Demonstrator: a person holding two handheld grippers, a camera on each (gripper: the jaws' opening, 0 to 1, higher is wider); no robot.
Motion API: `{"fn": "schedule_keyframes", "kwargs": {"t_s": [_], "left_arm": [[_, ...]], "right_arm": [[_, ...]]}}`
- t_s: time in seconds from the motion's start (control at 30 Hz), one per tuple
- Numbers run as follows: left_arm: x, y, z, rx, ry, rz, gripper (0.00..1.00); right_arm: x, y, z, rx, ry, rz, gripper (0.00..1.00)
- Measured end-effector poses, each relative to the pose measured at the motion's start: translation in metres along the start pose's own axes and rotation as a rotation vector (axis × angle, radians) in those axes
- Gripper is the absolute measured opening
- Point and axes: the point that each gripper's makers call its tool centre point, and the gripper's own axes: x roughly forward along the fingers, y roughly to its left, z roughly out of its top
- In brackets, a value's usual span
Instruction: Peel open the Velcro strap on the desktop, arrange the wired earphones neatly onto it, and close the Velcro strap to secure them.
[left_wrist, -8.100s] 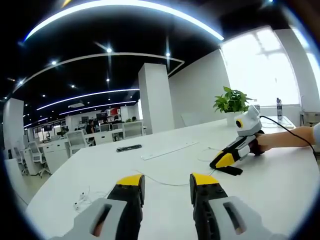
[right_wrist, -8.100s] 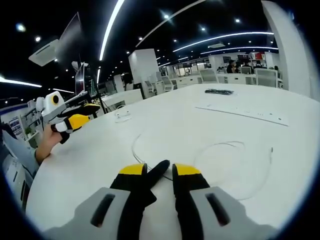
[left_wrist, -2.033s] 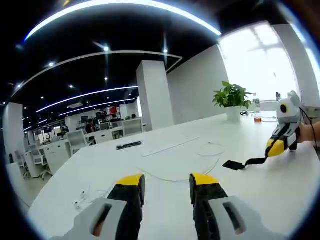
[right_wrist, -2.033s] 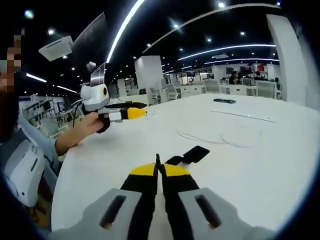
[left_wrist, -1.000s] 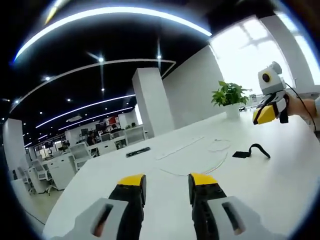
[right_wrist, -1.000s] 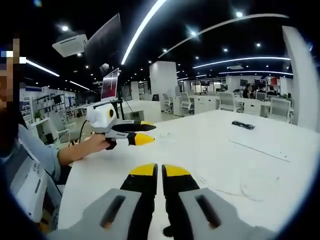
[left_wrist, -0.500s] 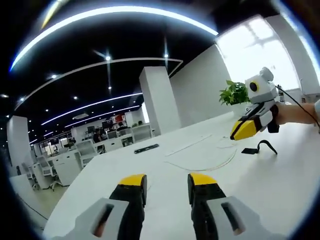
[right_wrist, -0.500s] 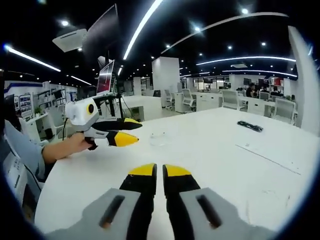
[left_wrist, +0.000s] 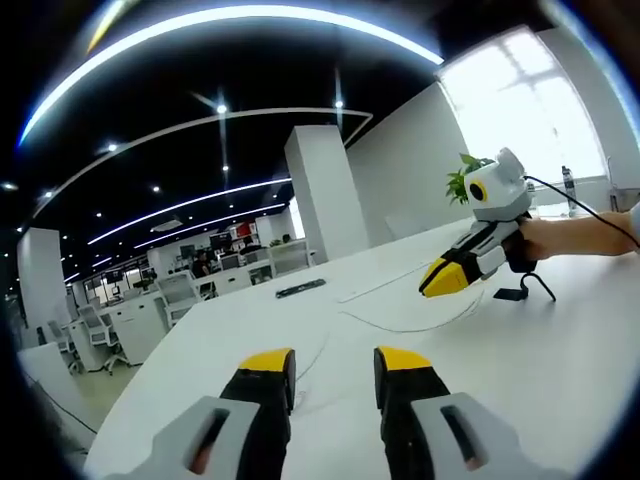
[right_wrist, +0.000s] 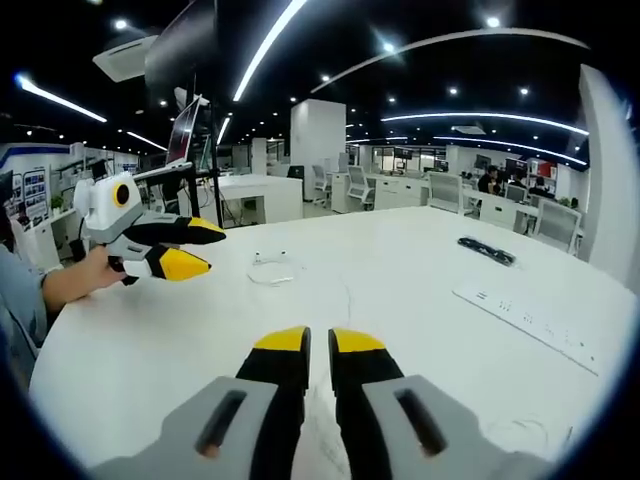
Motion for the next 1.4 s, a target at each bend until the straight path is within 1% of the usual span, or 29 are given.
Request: {"fn": "schedule_keyframes", "kwargs": {"t_s": [0.17, 0.3, 0.5, 1.07, 1.3, 1.4], "left_arm": [[0.001, 0.001, -0.004, -0.004, 0.01, 0.008, 0.34], [-0.001, 0.002, -0.005, -0.007, 0.013, 0.017, 0.34], [-0.002, 0.005, -0.005, -0.014, 0.013, 0.027, 0.33], [-0.003, 0.007, 0.0, -0.011, -0.001, 0.022, 0.33], [-0.004, 0.007, 0.001, -0.027, -0.008, 0.019, 0.33], [-0.004, 0.006, 0.002, -0.023, -0.01, 0.016, 0.33]], "right_arm": [[0.013, -0.002, 0.003, -0.001, 0.012, 0.007, 0.12], [0.024, -0.005, 0.004, -0.035, 0.021, -0.006, 0.12], [0.036, -0.006, 0.004, -0.038, 0.029, -0.002, 0.12], [0.064, -0.019, -0.003, -0.06, 0.068, -0.029, 0.14], [0.077, -0.025, -0.005, -0.052, 0.079, -0.032, 0.15], [0.084, -0.029, -0.002, -0.048, 0.08, -0.034, 0.15]]}}
